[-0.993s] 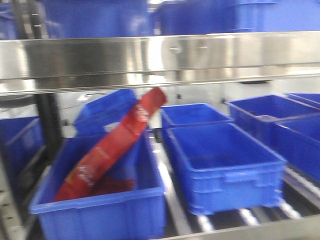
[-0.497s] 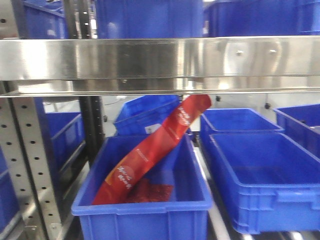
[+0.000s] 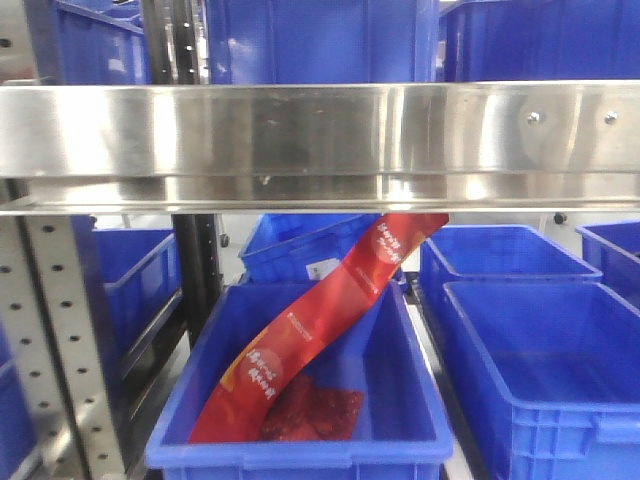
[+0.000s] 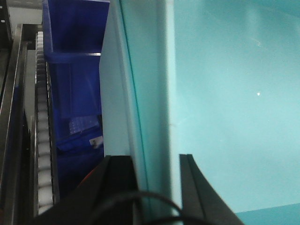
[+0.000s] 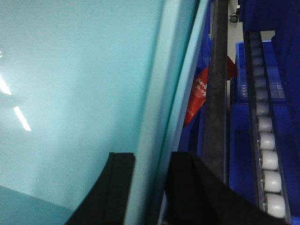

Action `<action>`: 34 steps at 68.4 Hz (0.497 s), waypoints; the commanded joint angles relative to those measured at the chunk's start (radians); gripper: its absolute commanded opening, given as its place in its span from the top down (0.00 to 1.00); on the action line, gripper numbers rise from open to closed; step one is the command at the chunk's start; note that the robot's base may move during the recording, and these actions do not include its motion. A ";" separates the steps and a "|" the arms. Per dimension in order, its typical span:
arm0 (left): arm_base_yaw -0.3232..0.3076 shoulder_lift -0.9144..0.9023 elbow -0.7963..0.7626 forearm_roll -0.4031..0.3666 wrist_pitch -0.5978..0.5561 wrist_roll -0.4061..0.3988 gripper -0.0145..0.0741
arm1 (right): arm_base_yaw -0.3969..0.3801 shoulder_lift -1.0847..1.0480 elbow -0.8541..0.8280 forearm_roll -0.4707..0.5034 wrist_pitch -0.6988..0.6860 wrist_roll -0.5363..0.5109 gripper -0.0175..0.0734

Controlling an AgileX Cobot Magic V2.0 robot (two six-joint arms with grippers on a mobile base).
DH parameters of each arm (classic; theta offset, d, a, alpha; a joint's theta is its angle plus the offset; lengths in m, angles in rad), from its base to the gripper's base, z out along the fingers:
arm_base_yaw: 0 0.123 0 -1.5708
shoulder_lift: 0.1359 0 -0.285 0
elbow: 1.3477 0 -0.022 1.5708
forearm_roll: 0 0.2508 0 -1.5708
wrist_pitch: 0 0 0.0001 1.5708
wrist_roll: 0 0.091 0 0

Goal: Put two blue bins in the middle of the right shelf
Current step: 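Approach the shelf and raise the teal bin above the upper shelf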

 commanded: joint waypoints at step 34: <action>0.000 -0.029 -0.020 -0.049 -0.116 -0.009 0.96 | -0.003 -0.006 -0.010 -0.013 -0.059 -0.022 0.98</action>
